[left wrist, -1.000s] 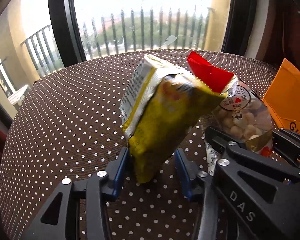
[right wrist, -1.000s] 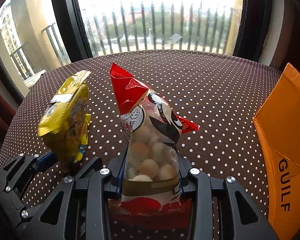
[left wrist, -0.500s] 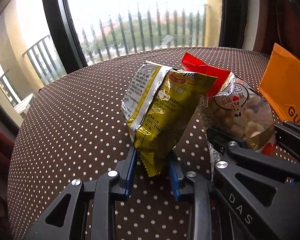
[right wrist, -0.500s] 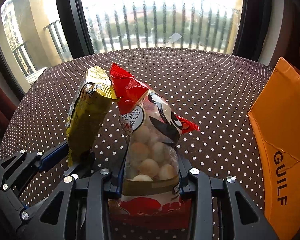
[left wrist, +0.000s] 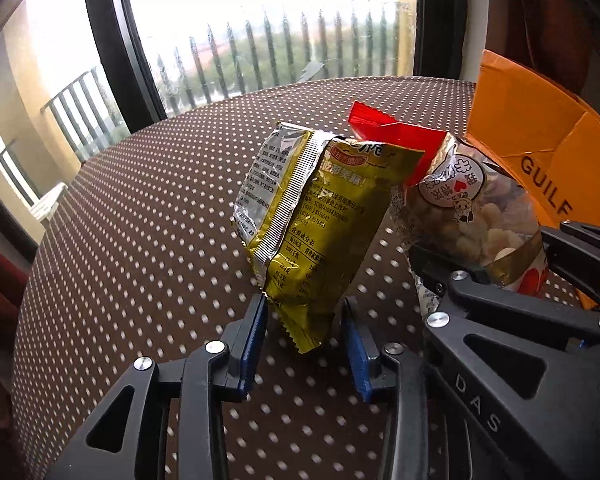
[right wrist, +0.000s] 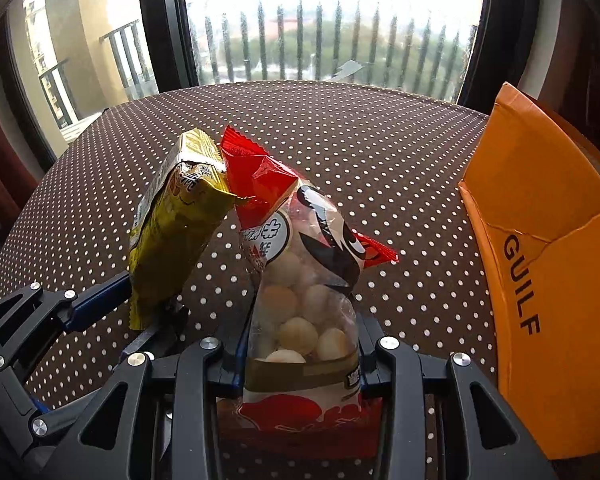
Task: Organize snacks
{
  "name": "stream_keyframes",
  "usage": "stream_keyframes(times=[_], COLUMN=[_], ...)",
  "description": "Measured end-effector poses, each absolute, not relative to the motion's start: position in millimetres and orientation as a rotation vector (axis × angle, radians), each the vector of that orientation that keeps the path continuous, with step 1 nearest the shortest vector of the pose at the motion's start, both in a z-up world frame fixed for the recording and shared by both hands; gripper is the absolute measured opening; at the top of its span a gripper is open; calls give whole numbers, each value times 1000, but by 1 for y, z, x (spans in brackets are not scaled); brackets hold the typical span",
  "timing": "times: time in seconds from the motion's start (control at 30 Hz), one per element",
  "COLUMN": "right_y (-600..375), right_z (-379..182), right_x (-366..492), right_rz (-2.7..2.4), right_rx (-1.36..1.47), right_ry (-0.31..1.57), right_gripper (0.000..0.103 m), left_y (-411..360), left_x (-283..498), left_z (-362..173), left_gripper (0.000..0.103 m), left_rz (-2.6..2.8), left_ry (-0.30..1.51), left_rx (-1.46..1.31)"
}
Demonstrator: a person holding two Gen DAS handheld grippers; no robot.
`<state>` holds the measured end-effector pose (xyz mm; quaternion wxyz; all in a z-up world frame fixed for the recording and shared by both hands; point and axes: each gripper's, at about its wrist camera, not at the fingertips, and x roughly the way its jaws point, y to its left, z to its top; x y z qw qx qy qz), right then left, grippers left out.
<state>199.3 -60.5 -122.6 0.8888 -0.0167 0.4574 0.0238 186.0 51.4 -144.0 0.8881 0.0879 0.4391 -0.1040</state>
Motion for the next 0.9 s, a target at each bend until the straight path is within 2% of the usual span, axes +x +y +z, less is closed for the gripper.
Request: stream_keyframes(times=[0.07,0.13,0.27,0.37,0.43,0.9], right_y=[-66,-71,-80,-80,-82,-87], right_z=[-120,-118,-118,-116,-114,-113], right_x=[195,197,190,191,192,230], right_rz=[45,37,22,3,-3,-19], right_rx=[-25,-19,-18,-6,4,33], right_ry=[952,951,947,940,930,929], right_gripper=[41,41,41,41,41,41], left_y=[51,53,52,49,46,36], left_x=[180,178,176,186,191,227], left_z=[-143,-144,-147,-147,-146,-145], left_gripper=[46,63,78,80,86,92], left_rz=[-227,-232,-238,-232,-235,-214], left_ry=[916,924,950,950,947,964], left_rx=[153,121,76,70,64,44])
